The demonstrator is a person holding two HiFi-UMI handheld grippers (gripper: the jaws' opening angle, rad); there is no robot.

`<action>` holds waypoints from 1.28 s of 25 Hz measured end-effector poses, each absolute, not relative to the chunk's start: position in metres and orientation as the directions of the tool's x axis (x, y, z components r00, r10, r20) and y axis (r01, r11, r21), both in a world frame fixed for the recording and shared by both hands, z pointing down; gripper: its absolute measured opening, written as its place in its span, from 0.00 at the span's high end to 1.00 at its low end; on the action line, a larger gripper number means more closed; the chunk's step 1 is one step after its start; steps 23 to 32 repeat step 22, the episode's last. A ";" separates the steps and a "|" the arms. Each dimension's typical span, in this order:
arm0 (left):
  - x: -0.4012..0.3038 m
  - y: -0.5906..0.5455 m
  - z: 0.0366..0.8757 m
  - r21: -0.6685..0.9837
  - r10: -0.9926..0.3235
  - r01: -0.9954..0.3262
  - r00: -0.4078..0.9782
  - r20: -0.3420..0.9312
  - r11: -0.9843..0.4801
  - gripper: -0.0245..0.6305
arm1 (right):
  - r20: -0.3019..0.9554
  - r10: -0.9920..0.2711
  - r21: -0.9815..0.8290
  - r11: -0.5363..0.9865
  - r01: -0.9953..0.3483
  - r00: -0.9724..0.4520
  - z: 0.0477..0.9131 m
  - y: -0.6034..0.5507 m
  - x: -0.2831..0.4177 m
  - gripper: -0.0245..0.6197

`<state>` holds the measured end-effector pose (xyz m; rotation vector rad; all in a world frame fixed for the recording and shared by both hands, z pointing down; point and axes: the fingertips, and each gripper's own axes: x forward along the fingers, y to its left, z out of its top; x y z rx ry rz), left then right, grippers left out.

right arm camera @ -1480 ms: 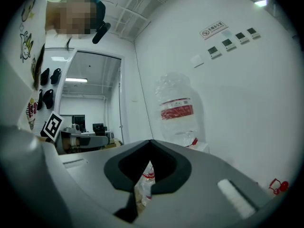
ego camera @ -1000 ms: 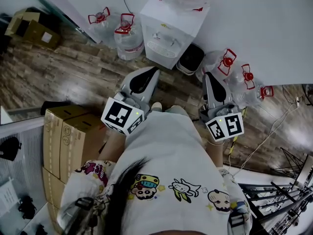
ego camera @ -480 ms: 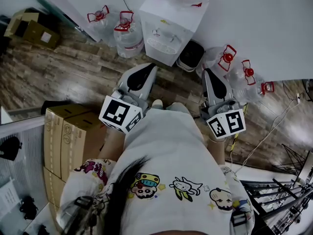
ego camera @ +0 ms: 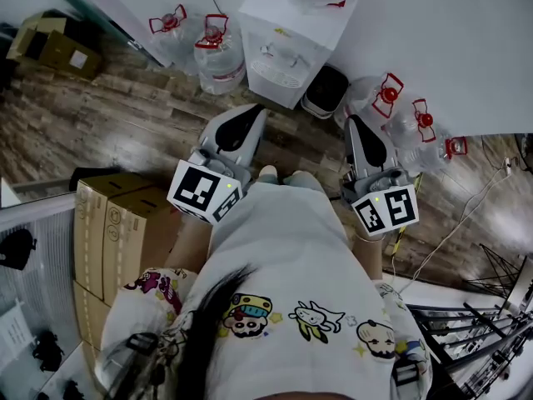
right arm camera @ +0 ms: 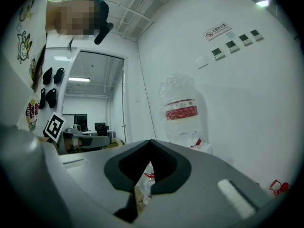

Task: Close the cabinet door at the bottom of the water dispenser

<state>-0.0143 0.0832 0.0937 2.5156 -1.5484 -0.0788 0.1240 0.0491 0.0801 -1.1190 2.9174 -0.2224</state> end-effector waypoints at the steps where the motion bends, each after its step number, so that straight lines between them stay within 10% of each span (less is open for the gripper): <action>1: -0.015 0.083 0.094 0.185 -0.888 -0.879 0.456 0.052 -0.440 0.96 | 0.043 -0.667 -0.137 0.733 -0.666 -0.744 0.081 0.049 0.124 0.95; 32: -0.015 0.086 0.092 0.114 -0.851 -0.851 0.521 0.061 -0.513 0.96 | 0.047 -0.674 -0.139 0.726 -0.673 -0.737 0.085 0.057 0.131 0.95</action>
